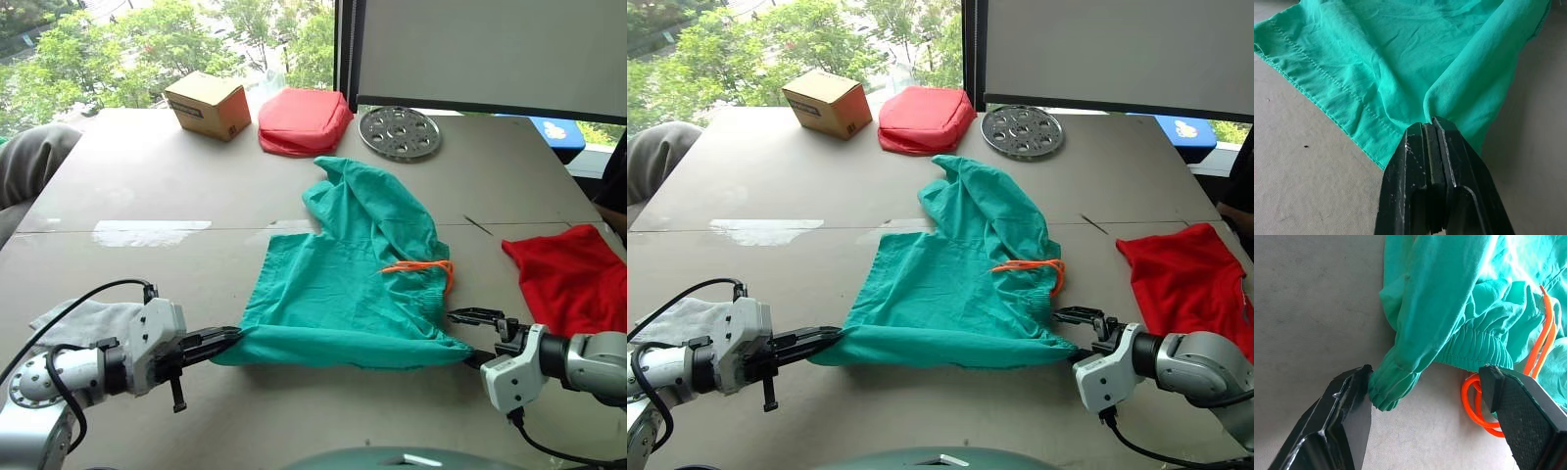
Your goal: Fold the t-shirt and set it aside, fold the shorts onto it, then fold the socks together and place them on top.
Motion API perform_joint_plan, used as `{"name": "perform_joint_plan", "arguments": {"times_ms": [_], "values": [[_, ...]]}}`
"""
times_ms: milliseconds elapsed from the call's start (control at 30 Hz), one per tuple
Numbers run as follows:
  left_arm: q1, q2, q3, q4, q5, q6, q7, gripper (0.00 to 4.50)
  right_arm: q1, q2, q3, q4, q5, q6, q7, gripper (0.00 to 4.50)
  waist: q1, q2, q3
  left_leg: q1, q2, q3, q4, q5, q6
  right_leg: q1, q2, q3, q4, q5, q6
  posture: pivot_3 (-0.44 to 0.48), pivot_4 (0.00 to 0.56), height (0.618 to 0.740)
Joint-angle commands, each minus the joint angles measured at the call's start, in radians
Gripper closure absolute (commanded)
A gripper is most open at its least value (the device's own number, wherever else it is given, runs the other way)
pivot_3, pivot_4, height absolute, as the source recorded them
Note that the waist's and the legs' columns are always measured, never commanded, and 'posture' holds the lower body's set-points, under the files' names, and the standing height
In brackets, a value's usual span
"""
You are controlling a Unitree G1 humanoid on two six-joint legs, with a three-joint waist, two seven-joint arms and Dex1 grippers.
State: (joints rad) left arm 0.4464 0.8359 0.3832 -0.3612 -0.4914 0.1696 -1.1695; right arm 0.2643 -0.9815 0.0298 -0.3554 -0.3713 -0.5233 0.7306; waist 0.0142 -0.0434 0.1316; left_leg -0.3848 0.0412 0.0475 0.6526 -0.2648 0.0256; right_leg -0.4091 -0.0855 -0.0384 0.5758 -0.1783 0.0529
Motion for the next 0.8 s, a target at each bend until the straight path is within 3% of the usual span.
{"name": "perform_joint_plan", "arguments": {"times_ms": [33, 133, 333, 500, 633, 733, 800], "values": [[-0.007, 0.003, 0.002, -0.021, 0.002, 0.001, 0.007, 4.50, -0.009, 0.028, 0.031, -0.016, 0.002, 0.003, -0.007, 0.86, -0.003, -0.001, 0.000, 0.000, 0.000, 0.000, 0.000, 0.000, 0.000, 0.000, 0.000, 0.000, 0.000, 0.000, 0.000, 0.000, 0.150, 0.739], [-0.007, 0.002, 0.002, -0.021, 0.002, 0.000, 0.007, 4.50, -0.015, 0.049, 0.049, -0.021, 0.008, 0.023, 0.008, 1.67, -0.007, -0.001, -0.001, 0.001, 0.001, 0.001, -0.001, 0.000, 0.000, 0.000, 0.001, 0.001, 0.000, 0.000, 0.000, 0.000, 0.150, 0.739], [-0.008, 0.004, 0.003, -0.019, 0.001, -0.001, 0.006, 4.50, -0.025, 0.057, 0.056, -0.036, 0.036, 0.061, 0.043, 4.46, -0.005, 0.000, 0.000, 0.002, 0.003, 0.002, -0.001, 0.000, 0.000, 0.000, 0.003, 0.002, 0.000, 0.000, 0.000, 0.000, 0.150, 0.739], [0.037, 0.034, 0.048, -0.028, -0.068, 0.059, -0.054, 4.50, -0.026, 0.004, 0.023, -0.152, 0.301, 0.249, 0.186, 4.46, 0.002, 0.002, 0.001, 0.001, 0.002, 0.002, -0.001, 0.000, 0.000, 0.000, 0.002, 0.002, 0.000, 0.000, -0.001, 0.000, 0.150, 0.739], [0.175, 0.124, 0.147, -0.053, -0.158, 0.167, -0.225, 4.50, 0.020, -0.127, -0.038, -0.333, 0.661, 0.487, 0.348, 4.46, 0.000, 0.002, 0.001, 0.001, 0.003, 0.001, -0.001, -0.001, 0.000, 0.000, 0.002, 0.002, 0.000, 0.000, -0.001, 0.000, 0.150, 0.739], [0.198, 0.192, 0.246, -0.042, -0.256, 0.298, -0.298, 4.50, -0.063, -0.195, -0.114, -0.394, 0.876, 0.662, 0.383, 4.46, 0.003, 0.002, 0.001, 0.002, 0.006, 0.000, -0.001, -0.001, -0.001, -0.001, 0.002, 0.001, 0.001, -0.001, -0.002, 0.000, 0.150, 0.739], [0.143, 0.222, 0.274, -0.019, -0.313, 0.372, -0.291, 4.50, -0.170, -0.217, -0.140, -0.397, 1.010, 0.795, 0.359, 4.46, 0.004, 0.003, 0.002, 0.002, 0.007, 0.000, 0.000, -0.001, -0.001, -0.001, 0.001, 0.001, 0.001, -0.002, -0.002, 0.000, 0.150, 0.739]]}}
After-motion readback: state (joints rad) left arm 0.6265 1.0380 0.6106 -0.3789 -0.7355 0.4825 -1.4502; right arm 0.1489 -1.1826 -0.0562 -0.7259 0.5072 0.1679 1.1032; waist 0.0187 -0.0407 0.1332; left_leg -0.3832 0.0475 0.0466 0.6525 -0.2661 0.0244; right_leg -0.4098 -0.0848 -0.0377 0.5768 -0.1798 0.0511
